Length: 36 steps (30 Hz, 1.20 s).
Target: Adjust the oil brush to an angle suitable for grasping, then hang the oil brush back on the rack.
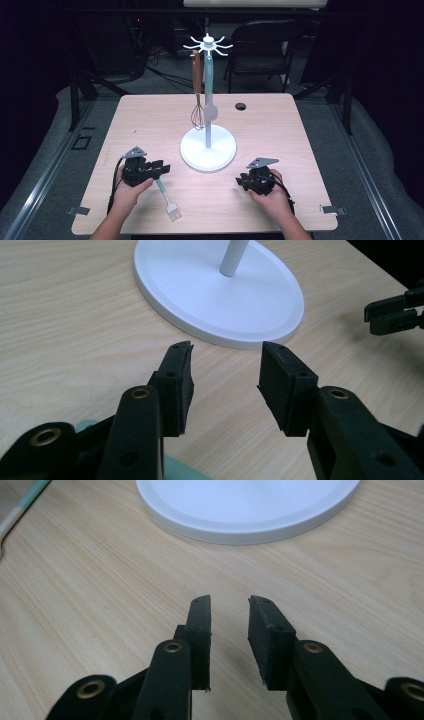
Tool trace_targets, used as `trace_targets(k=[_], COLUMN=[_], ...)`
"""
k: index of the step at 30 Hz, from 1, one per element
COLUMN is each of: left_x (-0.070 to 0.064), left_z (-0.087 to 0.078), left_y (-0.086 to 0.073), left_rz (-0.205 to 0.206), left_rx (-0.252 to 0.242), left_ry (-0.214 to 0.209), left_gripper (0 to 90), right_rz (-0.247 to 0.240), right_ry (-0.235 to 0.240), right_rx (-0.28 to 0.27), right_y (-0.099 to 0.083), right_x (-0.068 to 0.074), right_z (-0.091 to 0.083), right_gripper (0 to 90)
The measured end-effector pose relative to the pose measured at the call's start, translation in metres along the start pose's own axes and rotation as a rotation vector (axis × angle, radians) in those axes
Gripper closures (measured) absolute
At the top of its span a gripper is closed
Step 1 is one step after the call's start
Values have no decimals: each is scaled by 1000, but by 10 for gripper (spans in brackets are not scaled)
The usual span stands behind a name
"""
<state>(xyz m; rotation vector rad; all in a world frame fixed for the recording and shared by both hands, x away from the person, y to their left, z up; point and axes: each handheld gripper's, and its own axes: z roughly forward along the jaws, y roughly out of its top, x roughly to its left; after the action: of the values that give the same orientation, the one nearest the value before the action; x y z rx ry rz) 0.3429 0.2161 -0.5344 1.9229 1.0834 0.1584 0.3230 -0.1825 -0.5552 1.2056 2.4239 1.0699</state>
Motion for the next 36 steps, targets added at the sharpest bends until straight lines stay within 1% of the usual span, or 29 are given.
trace_targets(k=[1,3,4,5,7,9,10,11,12,13,15,19,20,21,22,24,25,26,28,29,30,31,34,36], left_x=[0,0,1,1,1,2,2,3,3,4,5,6,6,6,6,7,6,6,6,6,6,6,8,8], left_z=[0,0,0,0,1,1,1,1,1,1,0,-1,-1,-2,-2,-2,-2,-2,-1,-1,-1,-1,-2,-2], left_y=[-1,-3,-4,-4,-6,-7,-8,-8,-9,-9,-10,-11,-12,-12,-12,-12,-12,-12,-12,-12,-12,-12,-12,-12], left_rz=[1,-2,3,7,0,1,-1,-3,-5,-5,-6,-4,-4,-4,-6,-7,-7,-7,-9,-11,-11,-10,-10,-15], left_rx=[-7,-6,-4,4,6,9,5,6,4,7,8,9,12,13,7,9,6,7,6,5,7,7,3,2], left_ry=[7,13,21,21,30,35,37,43,39,46,45,54,59,53,55,52,54,53,51,49,51,51,47,48], left_gripper=[562,560,557,553,549,546,542,542,541,539,537,536,536,536,535,535,535,535,535,535,535,535,535,535], right_rz=[5,8,14,19,19,25,4,6,8,27,27,38,41,50,45,33,39,37,27,42,48,38,23,2], right_ry=[5,5,9,2,6,3,-8,-9,-8,6,8,12,23,31,32,25,30,30,21,42,41,23,23,17], right_rx=[-4,-8,-16,-9,-11,-7,15,18,16,-6,-8,12,16,16,20,11,13,3,0,-13,-16,-9,-50,-60], right_y=[0,0,0,0,0,0,1,1,1,0,0,1,2,3,5,8,10,12,16,18,20,22,32,40], right_x=[0,-1,-2,-2,-3,-4,-5,-5,-5,-4,-5,-6,-6,-5,-5,-5,-5,-5,-6,-7,-7,-8,-10,-11], right_z=[0,-1,-1,-2,-2,-2,-3,-3,-3,-1,0,3,4,4,5,5,4,4,2,2,2,1,-1,-3], right_gripper=[717,719,722,726,730,736,736,738,740,742,748,779,793,808,830,858,871,882,900,900,900,900,900,900])
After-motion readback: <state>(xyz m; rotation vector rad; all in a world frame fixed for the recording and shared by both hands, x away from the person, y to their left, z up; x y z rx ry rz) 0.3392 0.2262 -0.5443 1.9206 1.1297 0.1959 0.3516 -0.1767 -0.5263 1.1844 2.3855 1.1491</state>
